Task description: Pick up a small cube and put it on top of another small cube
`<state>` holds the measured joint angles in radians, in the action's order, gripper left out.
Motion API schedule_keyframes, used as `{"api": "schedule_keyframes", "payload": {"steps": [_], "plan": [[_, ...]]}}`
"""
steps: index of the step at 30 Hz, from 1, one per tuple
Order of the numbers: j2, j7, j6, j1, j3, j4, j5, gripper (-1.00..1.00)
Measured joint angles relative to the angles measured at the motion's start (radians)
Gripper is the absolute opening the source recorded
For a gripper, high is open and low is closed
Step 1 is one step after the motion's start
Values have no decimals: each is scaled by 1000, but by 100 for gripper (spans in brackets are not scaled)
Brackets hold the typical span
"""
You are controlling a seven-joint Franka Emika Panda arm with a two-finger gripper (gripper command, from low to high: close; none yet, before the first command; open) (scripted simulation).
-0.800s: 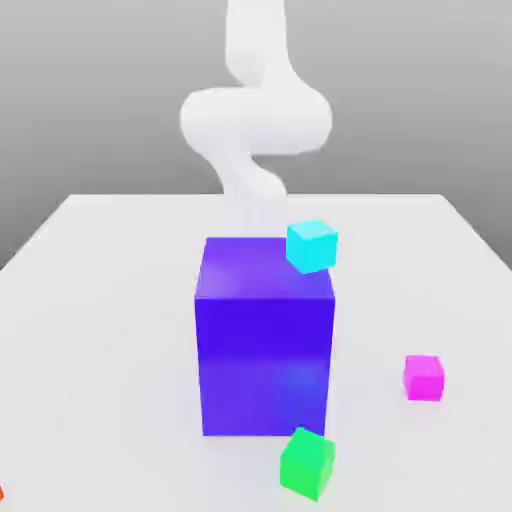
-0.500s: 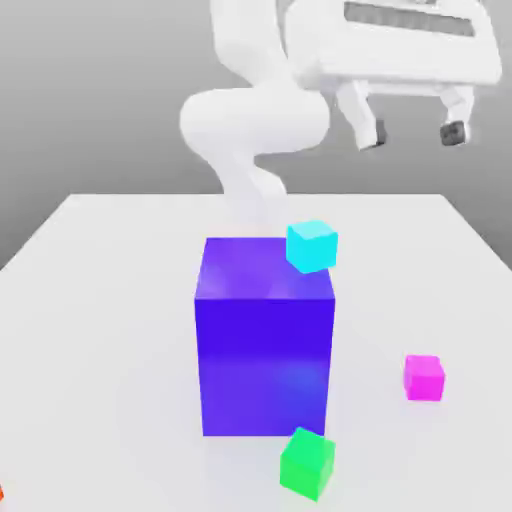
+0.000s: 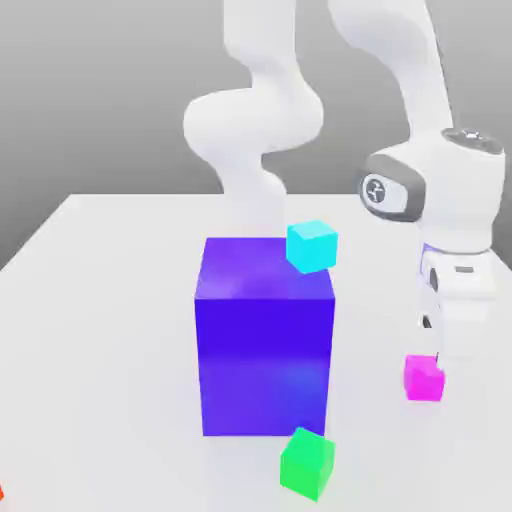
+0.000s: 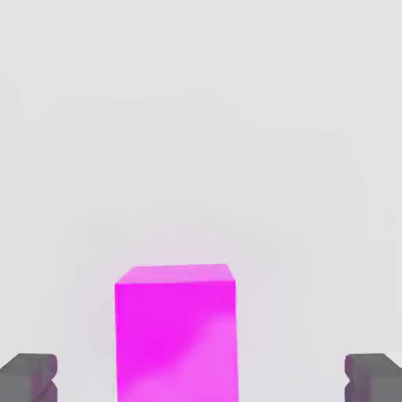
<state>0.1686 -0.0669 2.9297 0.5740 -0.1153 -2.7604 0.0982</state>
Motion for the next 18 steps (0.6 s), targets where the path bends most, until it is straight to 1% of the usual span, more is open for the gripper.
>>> {"api": "schedule_keyframes", "payload": {"steps": [3, 4, 11, 13, 15, 18], "plan": [[109, -29, 87, 44, 53, 20, 40, 0], [135, -34, 108, 55, 65, 25, 45, -100], [136, -37, 108, 56, 66, 25, 50, -100], [82, -25, 64, 36, 43, 14, 35, -100], [15, 2, 10, 19, 17, 1, 0, -100], [-70, 54, -72, 1, 7, -6, -52, -100]]}}
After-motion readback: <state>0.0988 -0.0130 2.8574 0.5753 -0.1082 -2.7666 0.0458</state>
